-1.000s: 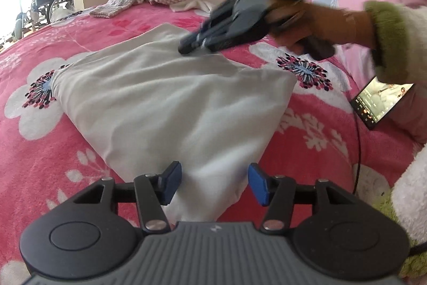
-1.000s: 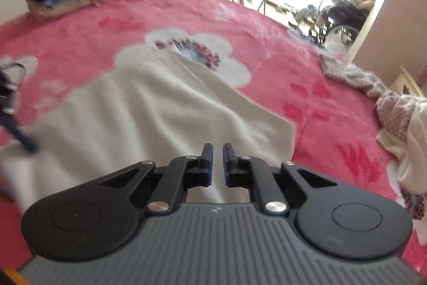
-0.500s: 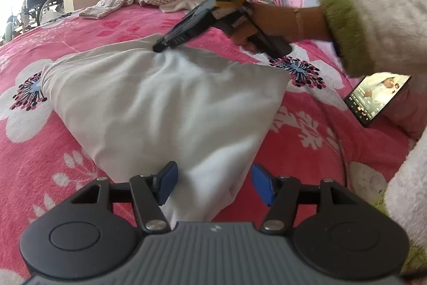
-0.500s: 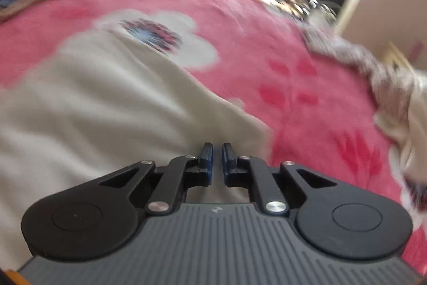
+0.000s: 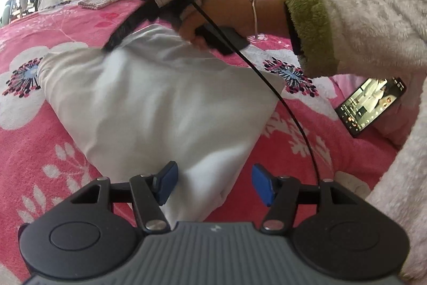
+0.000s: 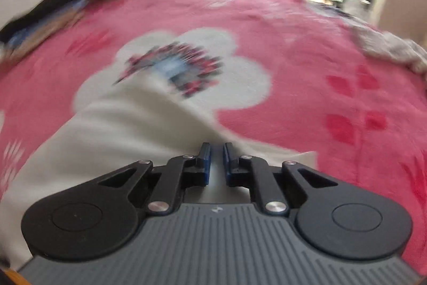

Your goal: Fold clothes

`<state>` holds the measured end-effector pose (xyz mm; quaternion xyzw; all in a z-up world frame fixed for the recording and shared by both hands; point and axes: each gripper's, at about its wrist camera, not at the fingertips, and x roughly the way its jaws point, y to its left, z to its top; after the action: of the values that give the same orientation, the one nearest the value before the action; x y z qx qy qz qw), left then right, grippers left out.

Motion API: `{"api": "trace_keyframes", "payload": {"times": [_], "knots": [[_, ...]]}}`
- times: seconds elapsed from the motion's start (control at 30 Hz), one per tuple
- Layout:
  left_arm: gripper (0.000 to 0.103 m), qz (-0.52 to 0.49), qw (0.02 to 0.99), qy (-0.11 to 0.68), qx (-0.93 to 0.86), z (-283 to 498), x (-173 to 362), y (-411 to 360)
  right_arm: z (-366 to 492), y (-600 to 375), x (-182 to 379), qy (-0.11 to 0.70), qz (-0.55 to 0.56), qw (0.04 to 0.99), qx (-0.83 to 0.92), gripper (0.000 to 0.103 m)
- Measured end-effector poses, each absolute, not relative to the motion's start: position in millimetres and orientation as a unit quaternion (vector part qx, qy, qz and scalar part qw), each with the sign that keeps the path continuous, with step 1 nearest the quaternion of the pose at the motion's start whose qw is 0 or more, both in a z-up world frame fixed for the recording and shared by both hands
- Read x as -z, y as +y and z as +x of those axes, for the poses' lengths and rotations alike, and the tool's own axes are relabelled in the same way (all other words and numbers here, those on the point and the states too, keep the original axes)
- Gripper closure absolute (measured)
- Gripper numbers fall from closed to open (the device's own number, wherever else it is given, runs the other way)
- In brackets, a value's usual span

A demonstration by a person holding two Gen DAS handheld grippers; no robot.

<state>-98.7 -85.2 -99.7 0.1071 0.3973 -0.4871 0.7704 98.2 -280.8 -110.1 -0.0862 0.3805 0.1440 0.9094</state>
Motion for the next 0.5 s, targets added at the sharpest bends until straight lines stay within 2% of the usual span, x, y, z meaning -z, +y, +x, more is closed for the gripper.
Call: {"api": "trace_keyframes", "payload": {"times": [0.13, 0.27, 0.37, 0.4, 0.43, 0.5], "knots": [[0.042, 0.101, 0.769, 0.403, 0.486, -97, 98, -84, 105, -272, 81, 0.355, -0.035, 0.914, -0.191, 0.091], [0.041, 0.106, 0.771, 0.401, 0.483, -99, 98, -87, 123, -236, 97, 0.403, 0.038, 0.862, -0.306, 0.093], [0.041, 0.111, 0.772, 0.400, 0.482, -102, 98, -89, 140, -239, 123, 0.415, 0.074, 0.869, -0.259, 0.103], [0.041, 0.112, 0.772, 0.399, 0.482, -103, 97, -89, 138, -248, 120, 0.405, 0.079, 0.884, -0.219, 0.103], [0.041, 0.114, 0.772, 0.399, 0.482, -104, 97, -90, 135, -256, 113, 0.393, 0.069, 0.901, -0.172, 0.095], [0.041, 0.118, 0.772, 0.396, 0.483, -105, 96, -90, 123, -278, 98, 0.374, 0.065, 0.916, -0.133, 0.095]]}}
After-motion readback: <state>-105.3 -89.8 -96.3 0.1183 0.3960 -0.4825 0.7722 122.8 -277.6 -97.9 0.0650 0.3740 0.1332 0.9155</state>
